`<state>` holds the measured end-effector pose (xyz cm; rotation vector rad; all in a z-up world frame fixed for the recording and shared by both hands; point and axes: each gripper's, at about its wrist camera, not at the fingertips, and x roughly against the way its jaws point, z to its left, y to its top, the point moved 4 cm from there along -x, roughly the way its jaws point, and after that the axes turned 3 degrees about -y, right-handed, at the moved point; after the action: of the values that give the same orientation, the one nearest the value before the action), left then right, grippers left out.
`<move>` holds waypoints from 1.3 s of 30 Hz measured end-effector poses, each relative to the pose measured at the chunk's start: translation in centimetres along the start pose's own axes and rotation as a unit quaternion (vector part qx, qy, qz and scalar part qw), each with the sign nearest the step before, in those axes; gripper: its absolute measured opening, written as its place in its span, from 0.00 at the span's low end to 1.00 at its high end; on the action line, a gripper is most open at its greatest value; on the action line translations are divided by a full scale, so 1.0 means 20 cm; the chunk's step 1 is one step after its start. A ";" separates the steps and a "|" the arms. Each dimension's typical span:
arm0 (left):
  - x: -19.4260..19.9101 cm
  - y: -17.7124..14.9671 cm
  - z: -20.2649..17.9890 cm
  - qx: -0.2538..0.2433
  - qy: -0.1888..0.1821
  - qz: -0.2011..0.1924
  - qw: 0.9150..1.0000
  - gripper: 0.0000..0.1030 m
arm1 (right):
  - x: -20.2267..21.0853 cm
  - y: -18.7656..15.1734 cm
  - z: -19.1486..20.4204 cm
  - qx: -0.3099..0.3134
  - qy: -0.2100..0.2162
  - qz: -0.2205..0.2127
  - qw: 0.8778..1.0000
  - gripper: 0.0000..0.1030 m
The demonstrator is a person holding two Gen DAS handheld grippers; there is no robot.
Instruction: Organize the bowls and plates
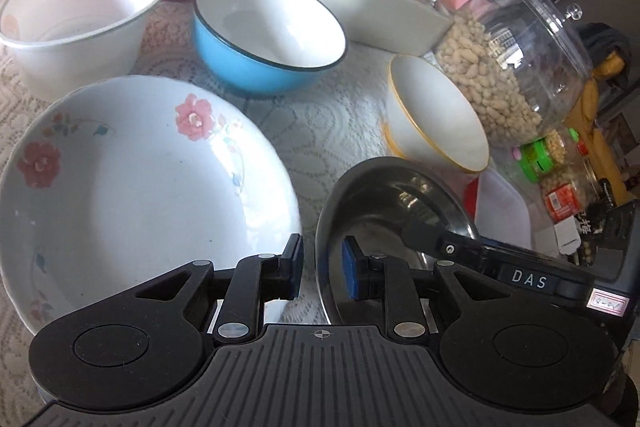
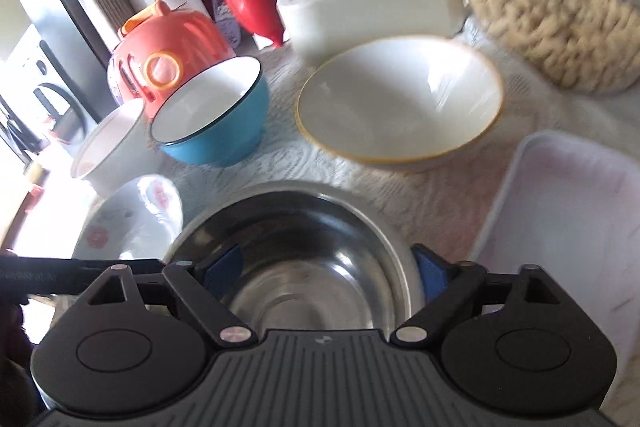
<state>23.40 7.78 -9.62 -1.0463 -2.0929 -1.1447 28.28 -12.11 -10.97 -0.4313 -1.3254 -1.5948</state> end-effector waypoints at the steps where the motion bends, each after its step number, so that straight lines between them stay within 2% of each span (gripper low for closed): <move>1: 0.00 -0.01 -0.02 -0.005 -0.009 0.003 1.000 0.25 | -0.01 -0.01 -0.01 -0.008 0.005 0.011 1.000 0.90; 2: -0.01 -0.01 -0.04 -0.007 -0.018 0.008 1.000 0.32 | -0.01 -0.03 -0.02 -0.015 0.009 0.019 1.000 0.90; 3: -0.02 -0.02 -0.06 -0.011 -0.025 0.009 1.000 0.33 | 0.00 -0.05 -0.03 -0.017 0.012 0.019 1.000 0.90; 6: -0.07 -0.06 -0.11 -0.023 -0.051 0.022 0.998 0.33 | 0.04 -0.08 -0.06 -0.014 -0.013 0.013 1.000 0.90; 8: -0.10 -0.08 -0.14 -0.018 -0.082 0.038 0.996 0.33 | 0.07 -0.08 -0.13 -0.029 -0.030 0.011 0.999 0.90; 10: -0.11 -0.10 -0.16 -0.018 -0.096 0.052 0.994 0.32 | 0.11 -0.08 -0.19 -0.052 -0.035 0.012 0.998 0.90; 13: -0.07 -0.09 -0.12 -0.018 -0.078 0.046 0.996 0.33 | 0.15 -0.10 -0.22 -0.079 -0.013 0.016 0.997 0.91; 16: 0.00 -0.07 -0.03 -0.010 -0.043 0.024 0.999 0.35 | 0.15 -0.15 -0.10 -0.072 0.028 0.030 0.997 0.91; 19: 0.04 -0.08 0.05 0.016 -0.052 0.019 0.998 0.32 | 0.12 -0.21 0.01 -0.049 0.052 0.044 0.996 0.91; 22: 0.03 -0.09 0.03 0.004 -0.053 0.022 0.998 0.33 | 0.10 -0.24 0.01 -0.022 0.006 0.035 0.999 0.91; 24: 0.01 -0.10 0.02 -0.007 -0.056 0.028 0.998 0.33 | 0.07 -0.25 -0.05 -0.028 -0.031 0.047 0.998 0.91; 27: 0.00 -0.10 0.03 -0.001 -0.066 0.034 0.997 0.32 | 0.08 -0.26 -0.08 -0.033 -0.030 0.049 0.998 0.93; 30: -0.01 -0.10 0.04 0.002 -0.062 0.031 0.998 0.31 | 0.05 -0.27 -0.05 -0.018 -0.029 0.054 0.998 1.00; 36: -0.01 -0.10 0.04 -0.003 -0.062 0.024 0.998 0.31 | 0.03 -0.27 -0.02 -0.014 -0.054 0.060 0.997 1.00; 39: -0.01 -0.12 0.03 -0.009 -0.056 0.022 0.998 0.31 | 0.02 -0.26 -0.02 -0.009 -0.053 0.071 0.996 1.00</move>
<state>21.54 7.41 -11.19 -1.1842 -2.1363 -1.1091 23.86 -12.99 -13.70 -0.6142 -1.3293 -1.4851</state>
